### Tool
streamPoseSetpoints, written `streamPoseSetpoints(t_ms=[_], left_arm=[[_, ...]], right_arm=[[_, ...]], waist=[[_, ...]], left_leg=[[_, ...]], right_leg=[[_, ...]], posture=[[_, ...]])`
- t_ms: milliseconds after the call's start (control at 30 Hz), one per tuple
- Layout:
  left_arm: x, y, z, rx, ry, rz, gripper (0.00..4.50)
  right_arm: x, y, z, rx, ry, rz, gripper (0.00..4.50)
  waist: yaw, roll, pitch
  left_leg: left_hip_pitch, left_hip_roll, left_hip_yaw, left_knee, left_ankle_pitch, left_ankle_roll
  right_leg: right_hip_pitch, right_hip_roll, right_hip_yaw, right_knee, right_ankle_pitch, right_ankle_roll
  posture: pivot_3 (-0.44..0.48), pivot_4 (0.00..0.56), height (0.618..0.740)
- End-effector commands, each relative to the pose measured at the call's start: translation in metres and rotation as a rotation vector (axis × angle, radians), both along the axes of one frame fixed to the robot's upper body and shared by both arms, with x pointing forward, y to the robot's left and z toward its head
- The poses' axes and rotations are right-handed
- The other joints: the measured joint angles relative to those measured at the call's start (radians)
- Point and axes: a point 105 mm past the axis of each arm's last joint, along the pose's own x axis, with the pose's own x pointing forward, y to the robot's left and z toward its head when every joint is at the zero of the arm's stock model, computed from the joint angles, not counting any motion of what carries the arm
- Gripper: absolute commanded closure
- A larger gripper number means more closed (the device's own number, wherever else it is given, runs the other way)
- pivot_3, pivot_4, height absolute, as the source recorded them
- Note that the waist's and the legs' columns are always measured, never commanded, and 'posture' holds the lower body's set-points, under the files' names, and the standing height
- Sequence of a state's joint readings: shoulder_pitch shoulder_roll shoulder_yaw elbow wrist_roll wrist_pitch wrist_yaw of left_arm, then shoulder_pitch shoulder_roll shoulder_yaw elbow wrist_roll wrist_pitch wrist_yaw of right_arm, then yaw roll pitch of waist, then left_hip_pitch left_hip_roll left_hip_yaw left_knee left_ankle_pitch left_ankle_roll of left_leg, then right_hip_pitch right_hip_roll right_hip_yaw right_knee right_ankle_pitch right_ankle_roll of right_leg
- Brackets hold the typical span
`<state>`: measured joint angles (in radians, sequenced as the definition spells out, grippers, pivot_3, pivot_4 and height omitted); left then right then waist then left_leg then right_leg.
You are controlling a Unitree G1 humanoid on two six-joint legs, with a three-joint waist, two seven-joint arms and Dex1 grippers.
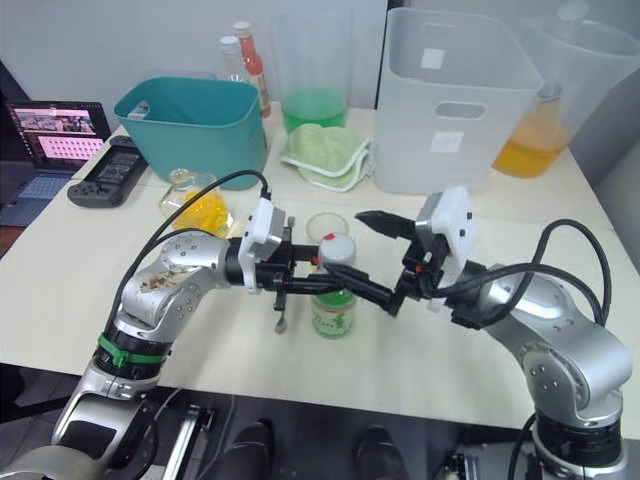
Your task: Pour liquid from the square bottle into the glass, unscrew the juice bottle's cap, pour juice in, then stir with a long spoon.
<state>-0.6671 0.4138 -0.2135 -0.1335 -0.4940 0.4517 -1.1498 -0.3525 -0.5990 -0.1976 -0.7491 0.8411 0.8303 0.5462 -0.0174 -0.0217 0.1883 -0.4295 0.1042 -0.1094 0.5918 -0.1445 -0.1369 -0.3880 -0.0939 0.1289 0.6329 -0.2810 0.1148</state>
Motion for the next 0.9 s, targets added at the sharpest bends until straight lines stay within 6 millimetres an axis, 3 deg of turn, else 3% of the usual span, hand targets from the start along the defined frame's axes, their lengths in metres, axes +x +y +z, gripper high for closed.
streamPoseSetpoints(t_ms=[33, 200, 300, 500, 800, 900], left_arm=[[-0.001, -0.004, -0.002, 0.013, -0.004, -0.024, 3.15], [0.000, -0.004, -0.003, 0.010, -0.003, -0.025, 3.15], [0.000, -0.003, -0.002, 0.009, -0.011, -0.020, 3.15], [0.000, -0.002, 0.000, 0.008, -0.018, -0.011, 3.15], [0.002, 0.002, 0.000, 0.011, -0.022, 0.018, 3.15], [0.002, 0.002, 0.000, 0.011, -0.026, 0.025, 3.15]], right_arm=[[-0.006, 0.004, 0.004, -0.005, -0.023, -0.005, 0.02], [-0.004, 0.007, 0.002, -0.020, -0.017, -0.022, 0.02], [-0.004, 0.009, 0.001, -0.015, -0.009, -0.023, 0.71], [0.001, 0.011, -0.006, -0.019, 0.018, -0.020, 2.74], [-0.005, 0.014, -0.005, -0.028, 0.019, 0.128, 2.76], [-0.005, 0.007, -0.008, -0.104, 0.036, 0.254, 2.76]], waist=[[0.000, 0.000, 0.000], [0.001, 0.000, 0.000], [0.001, 0.000, 0.000], [0.001, 0.000, 0.000], [0.000, 0.000, 0.000], [0.000, 0.000, 0.000]], left_leg=[[0.000, 0.000, 0.000, 0.000, 0.000, 0.000], [0.000, 0.000, 0.000, 0.000, 0.000, 0.000], [0.000, 0.000, 0.000, 0.000, 0.000, 0.000], [0.000, 0.000, 0.000, 0.000, 0.000, 0.000], [0.000, 0.000, 0.000, 0.000, 0.000, 0.000], [0.000, 0.000, 0.000, 0.000, 0.000, 0.000]], right_leg=[[0.000, 0.000, 0.000, 0.000, 0.000, 0.000], [0.000, 0.000, 0.000, 0.000, 0.000, 0.000], [0.000, 0.000, 0.000, 0.000, 0.000, 0.000], [0.000, 0.000, 0.000, 0.000, 0.000, 0.000], [0.000, 0.000, 0.000, 0.000, 0.000, 0.000], [0.000, 0.000, 0.000, 0.000, 0.000, 0.000]], posture=[[0.000, 0.150, 0.734], [0.000, 0.150, 0.734], [0.000, 0.150, 0.734], [0.000, 0.150, 0.734], [0.000, 0.150, 0.734], [0.000, 0.150, 0.734]])
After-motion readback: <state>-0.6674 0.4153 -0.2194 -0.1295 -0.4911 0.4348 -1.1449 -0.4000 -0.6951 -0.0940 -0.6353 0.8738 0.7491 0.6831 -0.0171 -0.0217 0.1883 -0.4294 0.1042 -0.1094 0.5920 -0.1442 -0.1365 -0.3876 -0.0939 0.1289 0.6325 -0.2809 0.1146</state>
